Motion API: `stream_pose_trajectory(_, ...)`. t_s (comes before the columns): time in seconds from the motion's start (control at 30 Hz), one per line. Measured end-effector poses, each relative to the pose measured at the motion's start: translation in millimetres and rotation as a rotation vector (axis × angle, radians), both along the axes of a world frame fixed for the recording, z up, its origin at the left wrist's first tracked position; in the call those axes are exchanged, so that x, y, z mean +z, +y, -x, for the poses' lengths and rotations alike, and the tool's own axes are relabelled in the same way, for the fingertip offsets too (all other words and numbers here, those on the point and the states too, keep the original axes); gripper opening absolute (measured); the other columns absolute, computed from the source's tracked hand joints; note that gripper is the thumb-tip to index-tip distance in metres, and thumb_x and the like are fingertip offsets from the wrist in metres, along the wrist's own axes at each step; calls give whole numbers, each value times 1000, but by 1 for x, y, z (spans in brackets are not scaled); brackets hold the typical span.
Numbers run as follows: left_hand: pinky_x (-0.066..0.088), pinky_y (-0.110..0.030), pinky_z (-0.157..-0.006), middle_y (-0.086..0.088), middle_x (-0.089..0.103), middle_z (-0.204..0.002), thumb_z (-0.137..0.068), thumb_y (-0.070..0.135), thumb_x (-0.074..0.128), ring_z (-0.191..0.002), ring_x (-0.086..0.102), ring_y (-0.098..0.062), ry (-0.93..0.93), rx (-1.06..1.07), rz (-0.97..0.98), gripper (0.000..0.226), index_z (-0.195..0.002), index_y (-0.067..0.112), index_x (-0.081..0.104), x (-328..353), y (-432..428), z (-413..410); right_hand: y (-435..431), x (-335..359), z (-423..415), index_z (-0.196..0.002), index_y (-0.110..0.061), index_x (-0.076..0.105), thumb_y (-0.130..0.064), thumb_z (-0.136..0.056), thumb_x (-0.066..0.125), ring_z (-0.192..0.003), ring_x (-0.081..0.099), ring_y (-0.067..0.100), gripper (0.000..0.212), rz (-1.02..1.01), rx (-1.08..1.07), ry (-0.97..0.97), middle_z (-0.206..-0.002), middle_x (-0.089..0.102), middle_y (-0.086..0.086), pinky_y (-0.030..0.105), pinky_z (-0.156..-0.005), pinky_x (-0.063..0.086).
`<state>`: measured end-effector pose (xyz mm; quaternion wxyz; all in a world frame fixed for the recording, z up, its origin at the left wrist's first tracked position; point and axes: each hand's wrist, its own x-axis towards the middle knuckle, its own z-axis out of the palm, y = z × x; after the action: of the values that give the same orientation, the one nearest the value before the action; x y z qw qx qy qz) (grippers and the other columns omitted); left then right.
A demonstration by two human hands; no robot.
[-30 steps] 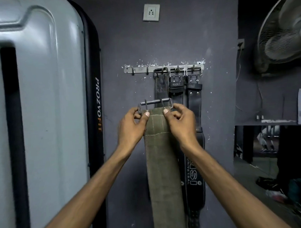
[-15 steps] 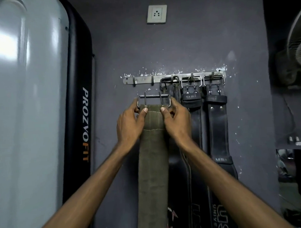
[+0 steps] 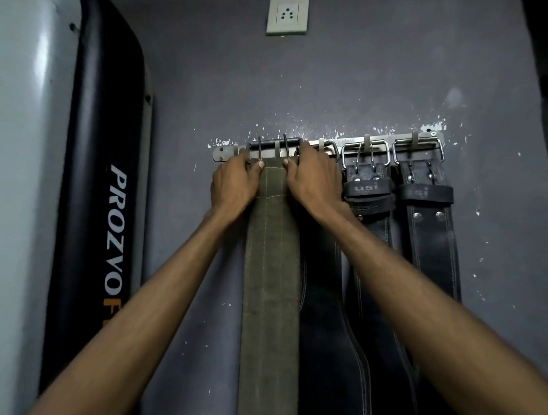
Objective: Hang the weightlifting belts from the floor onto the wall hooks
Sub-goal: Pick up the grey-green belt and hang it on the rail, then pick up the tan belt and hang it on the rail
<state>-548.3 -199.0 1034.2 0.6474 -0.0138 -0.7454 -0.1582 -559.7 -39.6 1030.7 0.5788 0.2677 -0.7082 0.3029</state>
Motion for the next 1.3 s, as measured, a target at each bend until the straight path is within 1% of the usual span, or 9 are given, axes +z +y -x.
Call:
stream_pose_trajectory(0.1,44,-36,-69,-13,72,-93,-99,42,50,-92,66,-40,-29,12,18,34,-110,12,61,-11,-3,9,-2,-7,4,-145,-1,43,-31,-102,55,-74,61,22,54,-17,-54,16,-86,69,5,35,-71,46)
stream_pose_trajectory(0.27,44,-35,-71,-12,73,-95,-99,39,52,-95,67,-37,-4,8,49,48,-141,14,49,-30,0,3,-2,-19,5,-150,-5,36,-30,-101,57,-85,68,25,60,-3,2,-13,-96,71,6,31,-70,47)
stream_pose_trajectory(0.37,46,-33,-72,-9,72,-98,-96,39,57,-95,67,-34,-45,-19,69,47,-136,16,51,-36,-1,-8,1,-27,-3,-146,-6,42,-25,-101,57,-77,55,16,51,-1,10,-57,-95,67,3,29,-67,43)
stream_pose_trajectory(0.5,51,-35,-75,-6,70,-103,-83,40,69,-94,66,-30,-125,-14,75,46,-122,19,56,-56,-6,-26,6,-50,-17,-147,-10,37,-31,-98,61,-87,70,27,59,-9,-23,-94,-103,70,6,30,-72,50)
stream_pose_trajectory(0.63,48,-32,-76,2,67,-101,-81,36,73,-94,62,-20,-196,-56,49,57,-133,20,54,-84,-8,-52,12,-78,-40,-159,-15,19,-35,-98,60,-99,70,34,77,0,-55,-187,-109,71,10,36,-75,47)
stream_pose_trajectory(0.73,46,-31,-78,5,67,-105,-82,36,74,-96,61,-16,-252,-82,37,67,-142,21,48,-113,-10,-74,15,-103,-57,-154,-20,30,-37,-96,61,-102,70,38,68,-4,-39,-220,-111,73,12,44,-82,53)
stream_pose_trajectory(1.03,55,-31,-75,15,67,-101,-80,35,77,-67,57,-7,-490,-156,-81,68,-141,30,49,-266,-9,-142,16,-240,-110,-142,-21,48,-34,-96,63,-73,63,14,50,-134,82,-449,-84,67,-4,25,-62,43)
stream_pose_trajectory(1.13,58,-35,-74,16,65,-100,-79,32,77,-64,62,-7,-607,-193,-137,65,-138,31,49,-338,-10,-163,20,-310,-119,-135,-23,54,-34,-94,64,-78,68,16,43,-164,141,-582,-86,71,-4,33,-70,58)
stream_pose_trajectory(1.3,54,-28,-73,13,66,-102,-81,28,79,-65,64,-8,-799,-192,-257,62,-137,28,53,-466,0,-203,31,-448,-132,-128,-26,59,-35,-92,64,-90,73,27,37,-244,168,-825,-89,74,-2,40,-75,59)
